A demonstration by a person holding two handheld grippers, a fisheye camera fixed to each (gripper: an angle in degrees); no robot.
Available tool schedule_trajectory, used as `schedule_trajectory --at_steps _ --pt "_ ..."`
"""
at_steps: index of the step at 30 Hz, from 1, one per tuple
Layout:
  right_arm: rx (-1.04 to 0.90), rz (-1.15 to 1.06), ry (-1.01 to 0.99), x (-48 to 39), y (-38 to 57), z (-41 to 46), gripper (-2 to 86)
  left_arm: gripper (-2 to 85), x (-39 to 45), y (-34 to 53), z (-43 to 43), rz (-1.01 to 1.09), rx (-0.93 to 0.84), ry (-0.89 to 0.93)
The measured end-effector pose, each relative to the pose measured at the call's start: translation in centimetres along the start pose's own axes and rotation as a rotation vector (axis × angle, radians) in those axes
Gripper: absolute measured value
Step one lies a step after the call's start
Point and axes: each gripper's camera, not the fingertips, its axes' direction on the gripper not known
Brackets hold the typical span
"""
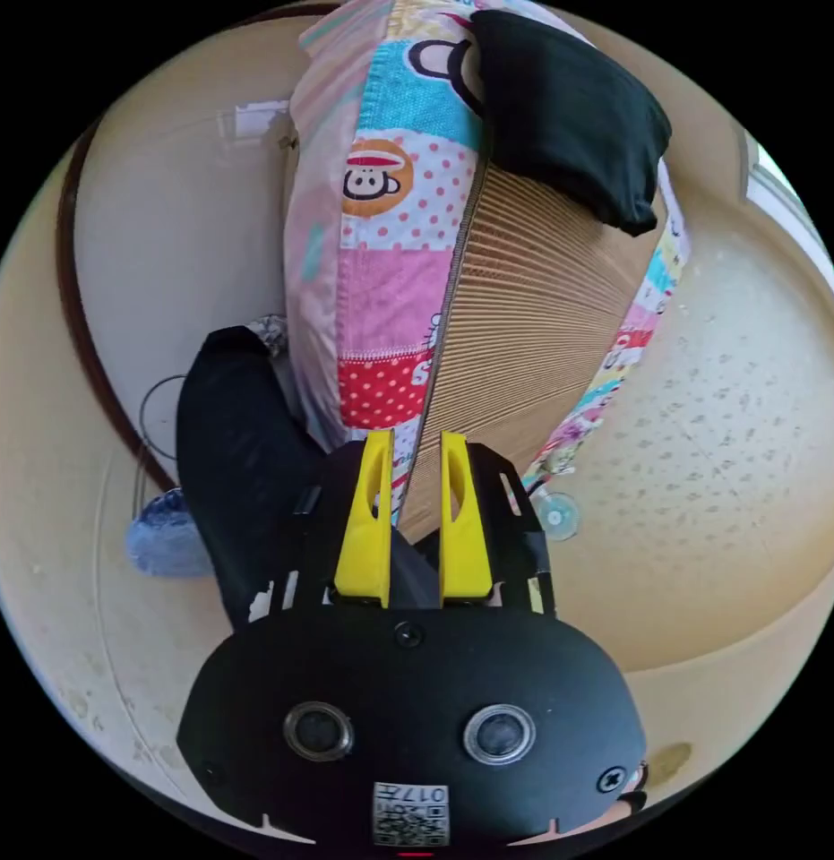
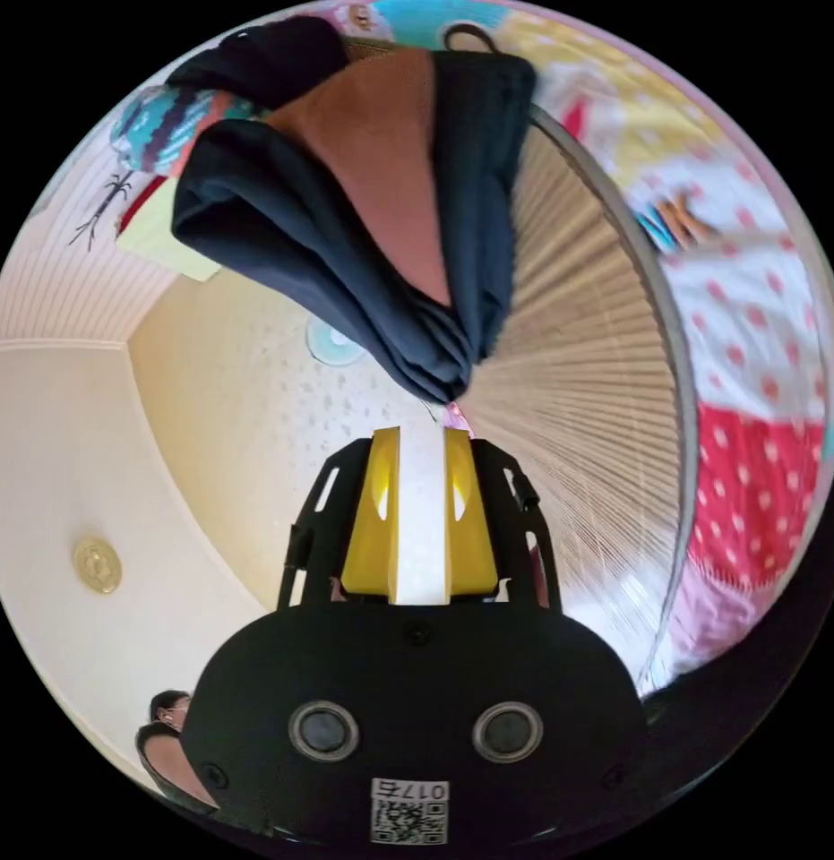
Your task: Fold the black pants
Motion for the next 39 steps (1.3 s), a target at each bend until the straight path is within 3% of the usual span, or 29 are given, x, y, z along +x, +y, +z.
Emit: schedule_trajectory --at_steps 3,7,9,11,13,15,18,22,24,26,28,30,32,34,36,39 --pt "-0.070 0.070 0.020 4.5 5.1 0.4 4.9 9.2 -0.4 1.0 1.5 -0.001 -0.043 0.207" --pt "-0.075 0.162 0.041 8.8 11.0 0.6 3.3 10.2 1.2 0.3 -0.8 0.011 -0.053 0.310" --pt "0.043 0.241 -0.081 10.3 13.1 0.1 3.1 11.2 2.1 -0.7 -3.5 -0.005 0.000 0.463" --pt "0.065 0.168 -0.197 9.6 13.4 0.4 2.4 12.3 2.3 -1.4 -5.2 -0.049 0.059 0.633" --pt "-0.040 0.079 -0.205 7.9 13.2 1.6 1.9 12.6 2.2 -1.8 -7.1 -0.108 0.159 0.781" --pt "-0.230 -0.010 -0.079 5.3 13.3 3.3 1.7 13.1 2.2 -2.1 -9.0 -0.183 0.284 0.923" --pt "-0.332 -0.087 0.003 2.9 14.2 3.3 1.7 15.3 1.9 -2.6 -10.0 -0.280 0.352 1.015" --pt "-0.260 -0.144 -0.048 1.5 15.6 -0.3 1.5 14.3 1.6 -2.8 -9.8 -0.343 0.388 1.152" --pt "-0.163 -0.152 -0.093 1.6 16.4 -4.1 1.2 7.7 2.2 -2.6 -9.5 -0.335 0.448 1.340" --pt "-0.076 -0.150 -0.130 2.0 17.1 -7.3 1.0 4.5 4.1 -1.7 -10.1 -0.297 0.481 1.409" --pt "0.019 -0.150 -0.179 2.5 17.9 -10.5 0.8 3.4 8.5 -1.2 -10.7 -0.116 0.417 1.545" --pt "0.141 -0.161 -0.247 3.2 18.9 -14.0 0.7 2.4 16.8 2.1 -10.5 0.149 0.215 1.731" --pt "0.218 -0.164 -0.274 3.9 19.4 -15.9 0.6 1.6 22.5 6.6 -8.6 0.245 0.030 1.802" --pt "0.262 -0.163 -0.283 4.5 19.6 -16.8 0.5 1.1 26.7 11.5 -6.8 0.394 -0.133 1.714" --pt "0.273 -0.153 -0.292 5.4 19.1 -16.4 0.5 0.8 31.1 19.3 -3.9 0.717 -0.395 1.396" --pt "0.237 -0.146 -0.348 6.4 17.5 -14.0 0.5 1.1 31.6 30.3 2.9 0.996 -0.727 0.996"
